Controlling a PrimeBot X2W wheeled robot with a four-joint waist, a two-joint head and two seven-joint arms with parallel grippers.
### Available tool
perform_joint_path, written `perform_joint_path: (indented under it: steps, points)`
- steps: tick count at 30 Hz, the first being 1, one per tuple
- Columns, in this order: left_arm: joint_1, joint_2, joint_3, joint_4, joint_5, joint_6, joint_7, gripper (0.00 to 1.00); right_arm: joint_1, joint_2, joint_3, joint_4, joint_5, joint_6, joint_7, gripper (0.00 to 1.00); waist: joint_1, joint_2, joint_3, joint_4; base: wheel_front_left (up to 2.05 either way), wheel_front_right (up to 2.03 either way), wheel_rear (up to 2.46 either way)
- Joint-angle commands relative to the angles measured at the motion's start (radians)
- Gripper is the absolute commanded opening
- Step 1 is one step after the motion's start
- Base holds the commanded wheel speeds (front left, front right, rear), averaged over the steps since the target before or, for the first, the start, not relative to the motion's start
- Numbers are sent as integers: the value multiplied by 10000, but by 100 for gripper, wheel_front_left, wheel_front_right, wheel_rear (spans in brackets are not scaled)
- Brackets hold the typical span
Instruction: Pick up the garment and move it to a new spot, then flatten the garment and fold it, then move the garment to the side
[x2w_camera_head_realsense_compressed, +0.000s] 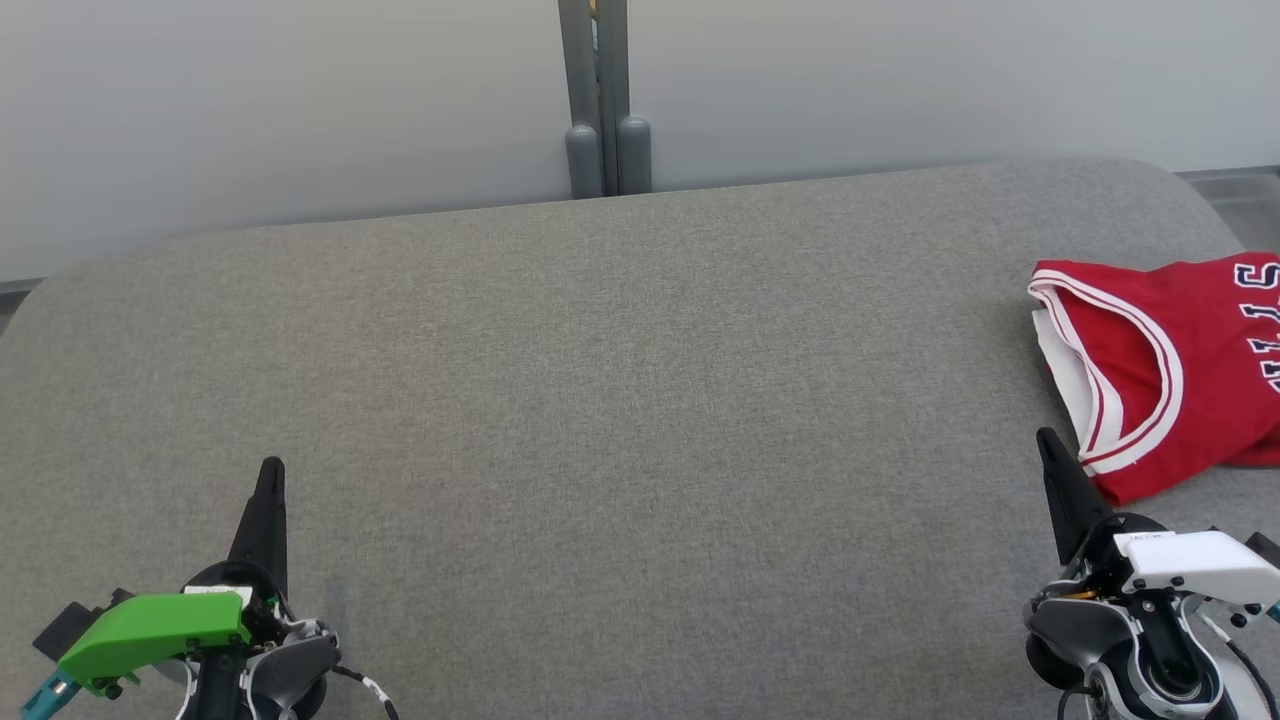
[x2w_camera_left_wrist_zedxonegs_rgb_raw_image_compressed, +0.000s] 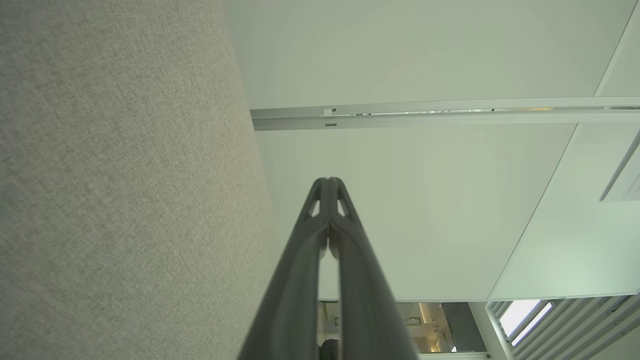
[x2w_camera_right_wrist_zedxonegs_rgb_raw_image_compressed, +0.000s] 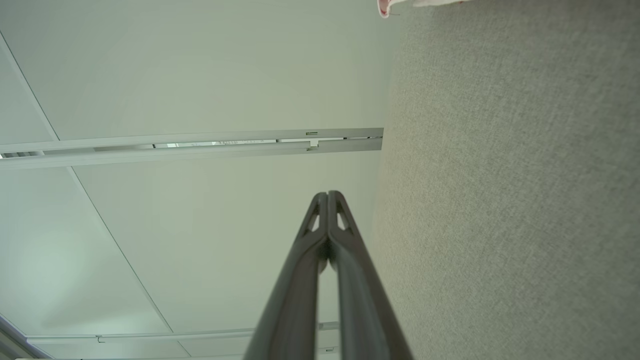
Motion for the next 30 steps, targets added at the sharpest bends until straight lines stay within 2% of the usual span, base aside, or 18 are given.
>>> perform_joint_path:
  steps: [1, 30]
  points:
    - [-100, 67, 43, -15, -8, -64, 29, 0, 79, -45, -24, -52, 56, 4, 46, 0, 0, -1, 0, 0, 0, 0, 0]
    - [-100, 67, 42, -16, -8, -65, 29, 0, 80, -45, -23, -52, 57, 4, 45, 0, 0, -1, 0, 0, 0, 0, 0]
